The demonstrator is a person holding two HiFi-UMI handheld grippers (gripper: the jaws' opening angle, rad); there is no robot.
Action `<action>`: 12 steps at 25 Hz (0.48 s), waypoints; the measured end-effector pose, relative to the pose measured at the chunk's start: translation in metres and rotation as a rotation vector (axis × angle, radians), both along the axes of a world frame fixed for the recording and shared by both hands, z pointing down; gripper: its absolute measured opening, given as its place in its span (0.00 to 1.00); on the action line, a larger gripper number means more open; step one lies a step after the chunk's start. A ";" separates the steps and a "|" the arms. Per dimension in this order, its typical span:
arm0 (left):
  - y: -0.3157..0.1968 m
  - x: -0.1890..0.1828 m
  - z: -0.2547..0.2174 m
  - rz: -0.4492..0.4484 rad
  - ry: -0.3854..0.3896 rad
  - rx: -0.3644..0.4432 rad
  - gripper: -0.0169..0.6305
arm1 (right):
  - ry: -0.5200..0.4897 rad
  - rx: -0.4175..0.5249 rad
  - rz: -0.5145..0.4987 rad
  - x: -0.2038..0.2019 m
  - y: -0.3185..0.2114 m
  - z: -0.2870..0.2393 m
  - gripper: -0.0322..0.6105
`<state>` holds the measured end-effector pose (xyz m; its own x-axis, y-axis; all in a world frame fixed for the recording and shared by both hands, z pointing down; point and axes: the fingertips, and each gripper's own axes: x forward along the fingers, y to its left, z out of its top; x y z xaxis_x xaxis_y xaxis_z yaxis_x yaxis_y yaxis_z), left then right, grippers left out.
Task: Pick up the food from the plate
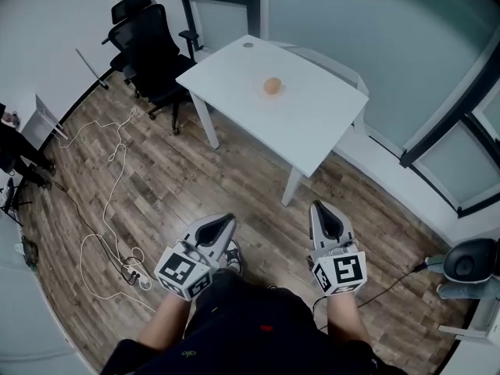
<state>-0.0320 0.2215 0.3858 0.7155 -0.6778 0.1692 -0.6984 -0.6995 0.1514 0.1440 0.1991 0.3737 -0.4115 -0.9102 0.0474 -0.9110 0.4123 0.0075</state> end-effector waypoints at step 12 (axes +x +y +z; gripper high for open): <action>-0.175 -0.065 -0.001 0.044 0.028 0.010 0.08 | 0.091 -0.031 0.054 -0.062 -0.155 -0.004 0.10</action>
<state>-0.0968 0.0462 0.3850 0.7494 -0.6468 0.1419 -0.6622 -0.7312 0.1637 0.0819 0.0440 0.3698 -0.3544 -0.9285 0.1106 -0.9281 0.3637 0.0794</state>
